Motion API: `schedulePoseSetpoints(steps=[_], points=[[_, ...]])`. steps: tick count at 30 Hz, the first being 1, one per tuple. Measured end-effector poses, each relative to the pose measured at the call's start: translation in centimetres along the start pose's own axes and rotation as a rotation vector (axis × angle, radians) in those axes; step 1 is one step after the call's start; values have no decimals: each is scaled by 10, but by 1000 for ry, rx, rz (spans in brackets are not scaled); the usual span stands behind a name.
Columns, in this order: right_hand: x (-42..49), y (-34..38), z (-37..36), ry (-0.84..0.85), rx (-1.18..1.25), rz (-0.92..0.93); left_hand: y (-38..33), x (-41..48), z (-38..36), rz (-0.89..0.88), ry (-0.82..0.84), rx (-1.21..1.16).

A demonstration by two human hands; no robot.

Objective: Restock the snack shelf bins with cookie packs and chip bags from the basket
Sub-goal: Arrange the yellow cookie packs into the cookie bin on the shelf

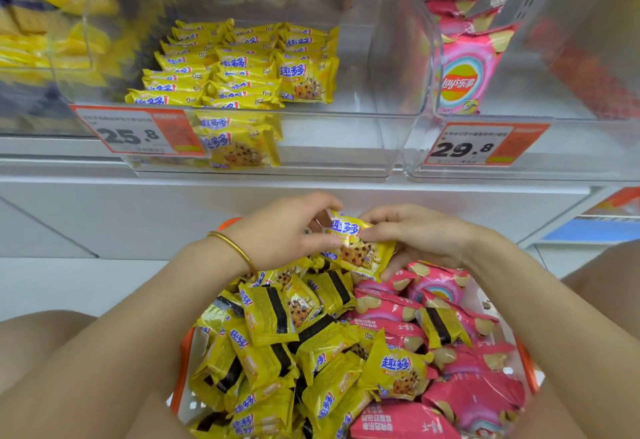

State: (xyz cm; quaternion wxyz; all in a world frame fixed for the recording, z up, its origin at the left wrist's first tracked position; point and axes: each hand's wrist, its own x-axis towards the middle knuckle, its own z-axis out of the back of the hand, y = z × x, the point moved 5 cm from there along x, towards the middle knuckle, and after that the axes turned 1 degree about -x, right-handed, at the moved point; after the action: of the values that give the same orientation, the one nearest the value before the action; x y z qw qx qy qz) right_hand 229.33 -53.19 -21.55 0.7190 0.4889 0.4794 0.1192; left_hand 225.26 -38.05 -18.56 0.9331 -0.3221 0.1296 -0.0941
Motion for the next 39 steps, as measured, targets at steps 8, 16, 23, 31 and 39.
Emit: schedulePoseSetpoints(steps=[8, 16, 23, 31, 39], points=[[-53, 97, -5, -156, -229, 325, -31, -16, 67, -245, -392, -423], [-8, 230, 33, -829, -988, 494, -9, -27, 114, -130, -876, 336], [90, 217, 38, -744, -1255, 334, -3, -23, 104, -38, -823, 461], [99, 209, 38, -697, -1330, 264, -5, -21, 105, -54, -849, 443], [60, 226, 29, -861, -1348, 334, -10, -29, 104, -151, -907, 445]])
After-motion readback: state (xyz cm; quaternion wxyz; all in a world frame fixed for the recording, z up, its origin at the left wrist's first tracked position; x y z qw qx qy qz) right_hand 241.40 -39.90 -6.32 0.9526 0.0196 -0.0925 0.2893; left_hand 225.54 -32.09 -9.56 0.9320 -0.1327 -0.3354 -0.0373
